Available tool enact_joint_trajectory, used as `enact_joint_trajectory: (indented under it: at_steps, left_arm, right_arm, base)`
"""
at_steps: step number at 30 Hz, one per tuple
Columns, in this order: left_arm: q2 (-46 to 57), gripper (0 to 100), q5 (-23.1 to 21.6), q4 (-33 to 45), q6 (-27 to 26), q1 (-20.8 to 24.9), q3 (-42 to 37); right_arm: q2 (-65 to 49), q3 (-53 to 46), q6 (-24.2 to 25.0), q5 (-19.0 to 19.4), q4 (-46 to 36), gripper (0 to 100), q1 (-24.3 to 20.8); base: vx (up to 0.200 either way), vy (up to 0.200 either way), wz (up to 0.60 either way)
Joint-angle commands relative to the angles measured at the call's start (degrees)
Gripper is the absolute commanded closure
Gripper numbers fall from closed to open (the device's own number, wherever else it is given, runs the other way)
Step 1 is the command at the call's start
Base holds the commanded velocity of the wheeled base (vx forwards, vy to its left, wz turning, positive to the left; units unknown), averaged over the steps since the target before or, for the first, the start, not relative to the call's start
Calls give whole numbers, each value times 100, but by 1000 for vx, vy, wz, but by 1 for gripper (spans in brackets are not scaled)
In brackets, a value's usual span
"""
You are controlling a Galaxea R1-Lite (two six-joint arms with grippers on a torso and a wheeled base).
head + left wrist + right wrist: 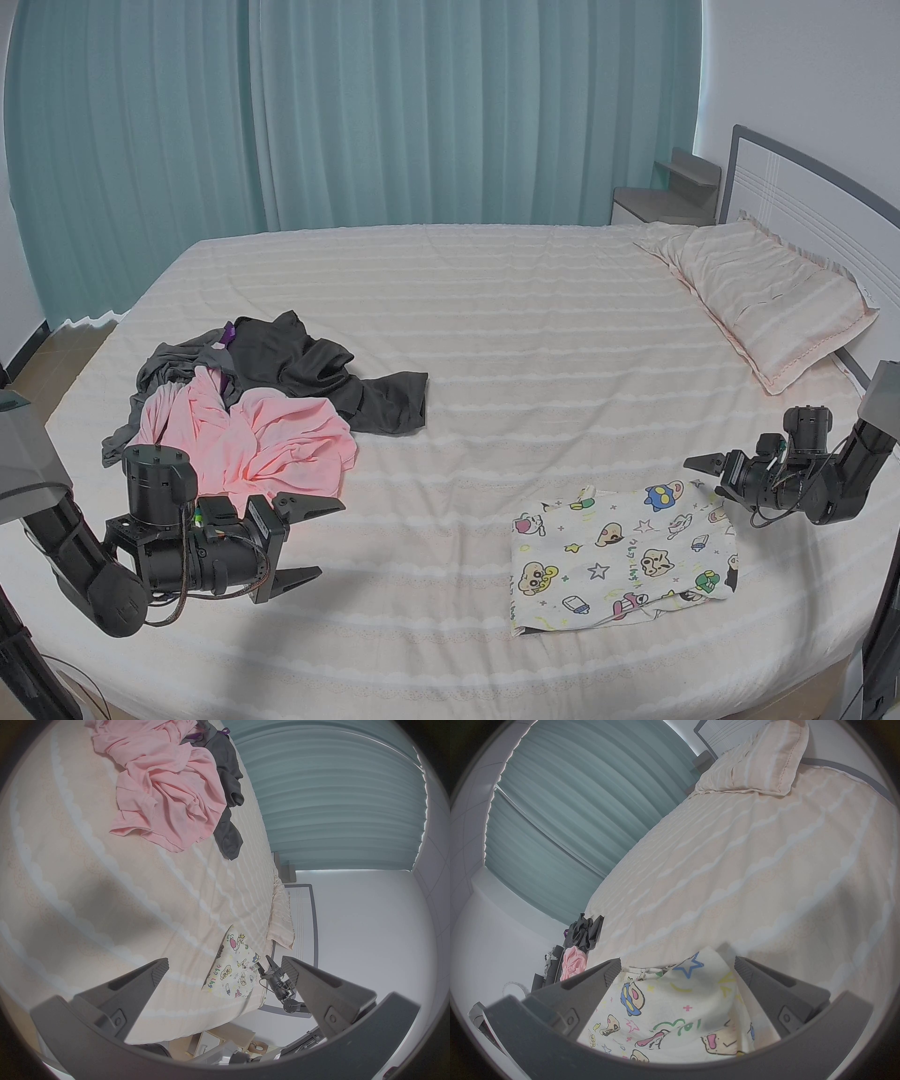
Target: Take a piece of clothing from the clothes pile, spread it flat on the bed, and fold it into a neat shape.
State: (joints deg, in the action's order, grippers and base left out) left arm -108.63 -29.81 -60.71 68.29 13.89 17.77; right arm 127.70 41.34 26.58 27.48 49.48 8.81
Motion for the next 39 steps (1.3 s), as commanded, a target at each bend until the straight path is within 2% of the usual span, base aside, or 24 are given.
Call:
enact_joint_trajectory:
  at_steps: [1,7,8,25,32,39]
  left_arm:
    - [-9,0,1,-2,0,0,-2]
    - [-18,0,1,-2,0,0,7]
    - [-18,0,1,-2,0,0,-2]
    - [-18,0,10,-2,0,0,-2]
    - [-9,0,19,-2,0,0,-2]
    - [-9,0,19,-2,0,0,-2]
  right_arm:
    - [212,129,-3,47,0,0,-20]
    - [185,85,-3,267,18,0,-11]
    - [185,85,6,267,18,100,-2]
    - [159,41,58,197,53,100,393]
    - [133,-126,49,-32,62,100,534]
    - [133,-223,49,-41,167,100,578]
  base:
    - [0,0,0]
    - [0,0,0]
    - [0,0,0]
    - [0,0,0]
    - [0,0,0]
    - [0,0,0]
